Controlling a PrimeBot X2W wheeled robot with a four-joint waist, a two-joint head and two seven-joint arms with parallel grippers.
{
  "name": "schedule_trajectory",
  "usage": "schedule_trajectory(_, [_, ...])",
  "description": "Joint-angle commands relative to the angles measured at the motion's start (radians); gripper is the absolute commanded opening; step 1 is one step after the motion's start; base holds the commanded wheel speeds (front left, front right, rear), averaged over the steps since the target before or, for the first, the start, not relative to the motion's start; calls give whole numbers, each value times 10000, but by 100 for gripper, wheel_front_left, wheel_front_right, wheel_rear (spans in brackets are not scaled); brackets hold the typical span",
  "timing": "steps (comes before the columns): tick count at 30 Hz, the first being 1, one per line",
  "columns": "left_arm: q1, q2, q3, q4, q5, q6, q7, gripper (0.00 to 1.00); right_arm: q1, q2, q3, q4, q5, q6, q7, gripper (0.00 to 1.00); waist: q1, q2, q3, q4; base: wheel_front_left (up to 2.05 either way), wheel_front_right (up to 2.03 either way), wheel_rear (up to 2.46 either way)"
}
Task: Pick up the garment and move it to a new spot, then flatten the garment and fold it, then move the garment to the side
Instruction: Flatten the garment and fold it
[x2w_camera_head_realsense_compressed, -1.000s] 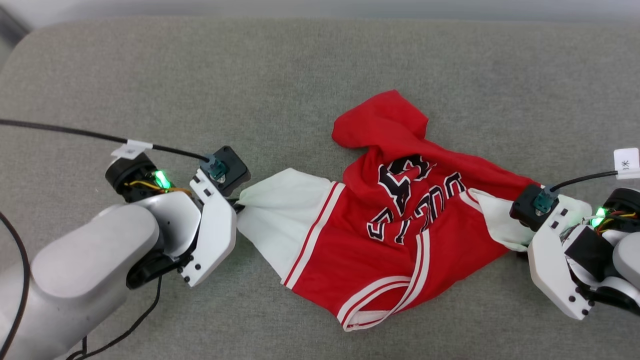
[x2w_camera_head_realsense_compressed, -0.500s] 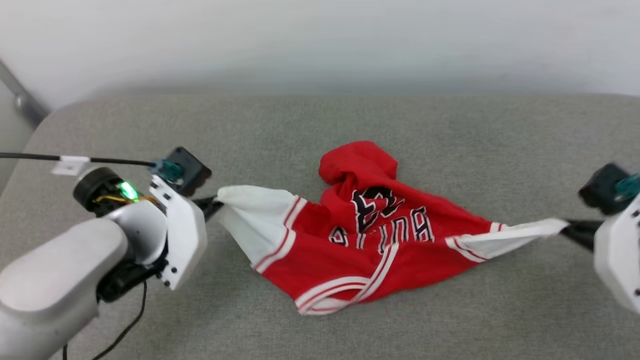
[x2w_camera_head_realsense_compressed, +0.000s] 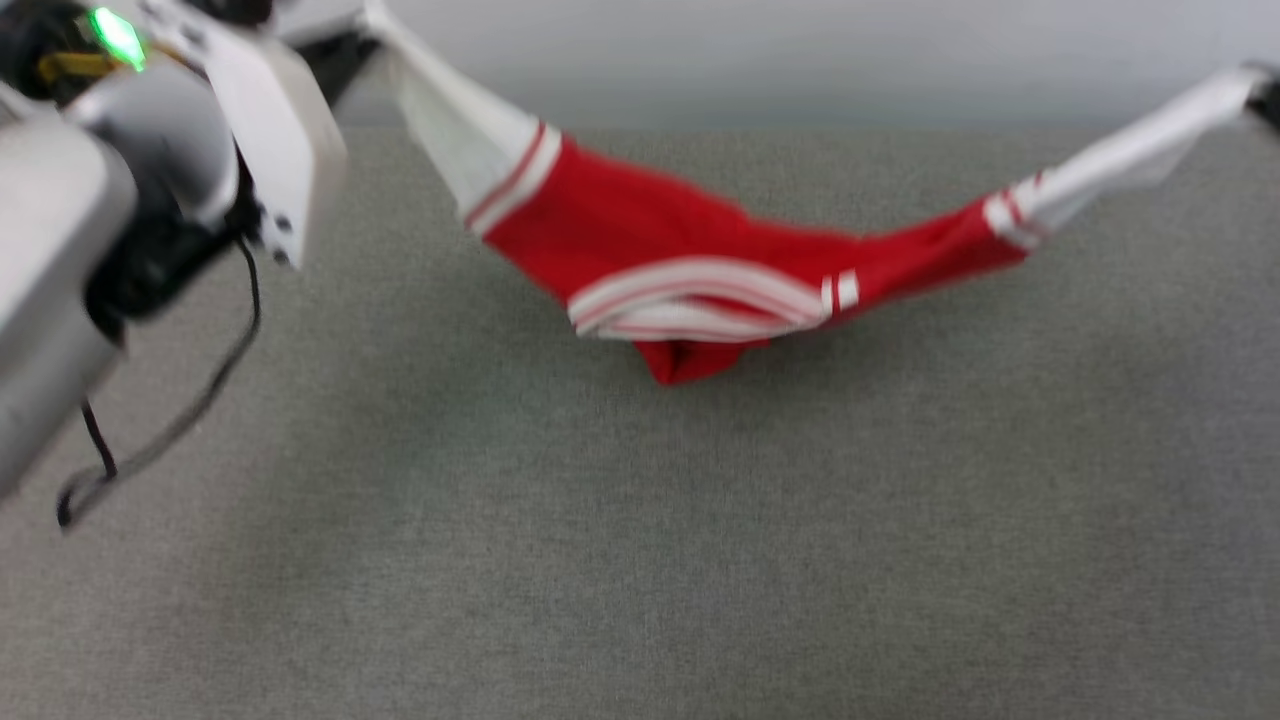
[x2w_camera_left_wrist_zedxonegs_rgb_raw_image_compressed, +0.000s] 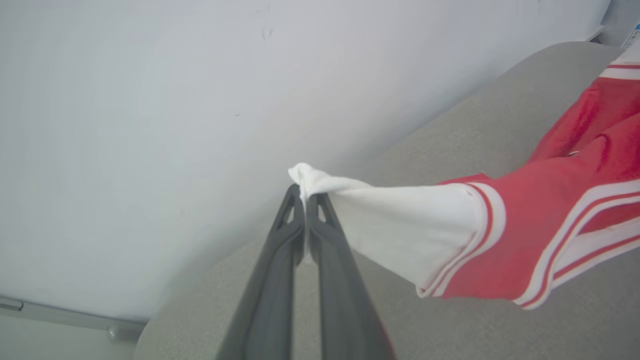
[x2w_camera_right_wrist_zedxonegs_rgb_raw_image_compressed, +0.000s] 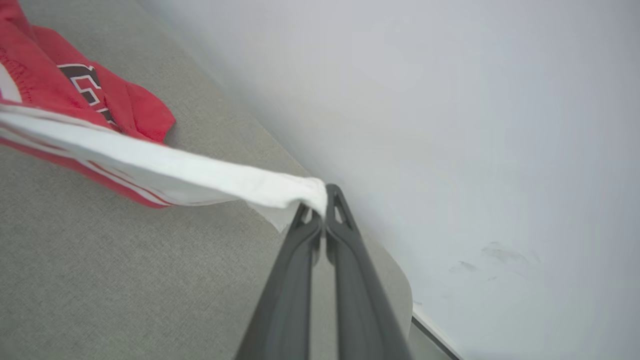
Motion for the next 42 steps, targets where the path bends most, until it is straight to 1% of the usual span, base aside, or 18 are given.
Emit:
schedule_trajectory(1, [-359,-58,114,157,42,-67,-39,0,-454,132,-69,89,-186,-11,-36,0,0,0,477,8,0,0,0])
schedule_trajectory(4, [-1330,-319,370,733,263,-201,-91,0,-1670,384,-96,480,-676,-11,-70,0,0,0,1085,24,0,0,0])
schedule_trajectory(6, [-2132,-385,475,1099,674,-295,-230,0,-2597,582,-93,796,-963,-11,-89,0,0,0,1472,27,0,0,0])
schedule_trajectory(10, [-3623,-719,813,1871,1140,-372,-563,0,-4539,1143,-37,1664,-1460,-12,-305,0,0,0,2224,23,0,0,0])
schedule_trajectory(16, [-5771,-1210,1189,2970,1864,-400,-1269,0,-7263,2116,-103,3337,-2149,-14,-1347,0,0,0,3045,58,0,0,0])
schedule_trajectory(22, [-7378,-1658,1409,4176,2261,-492,-1787,0,-9202,2830,9,4960,-2582,-13,-2377,0,0,0,3451,50,0,0,0])
schedule_trajectory(24, [-7721,-1836,1404,4561,2304,-605,-1928,0,-9647,2971,162,5497,-2688,-13,-2704,0,0,0,3479,50,0,0,0])
schedule_trajectory(28, [-8025,-2078,1345,5246,2237,-752,-2224,0,-10057,3263,565,6478,-2706,-13,-3333,0,0,0,3506,12,0,0,0])
schedule_trajectory(31, [-7955,-2177,1227,5644,2183,-844,-2442,0,-10096,3496,915,7045,-2471,-13,-3684,0,0,0,3586,-29,0,0,0])
schedule_trajectory(34, [-7695,-2243,1102,5957,2043,-921,-2654,0,-9809,3620,1414,7395,-2284,-13,-4176,0,0,0,3721,-58,0,0,0])
schedule_trajectory(38, [-7175,-2344,934,6302,1788,-991,-2964,0,-9251,3905,1776,7922,-1762,-13,-4808,0,0,0,3825,-101,0,0,0])
schedule_trajectory(42, [-6286,-2361,654,6476,1571,-990,-3480,0,-8352,4135,2284,8265,-1348,-13,-5447,0,0,0,3723,-149,0,0,0])
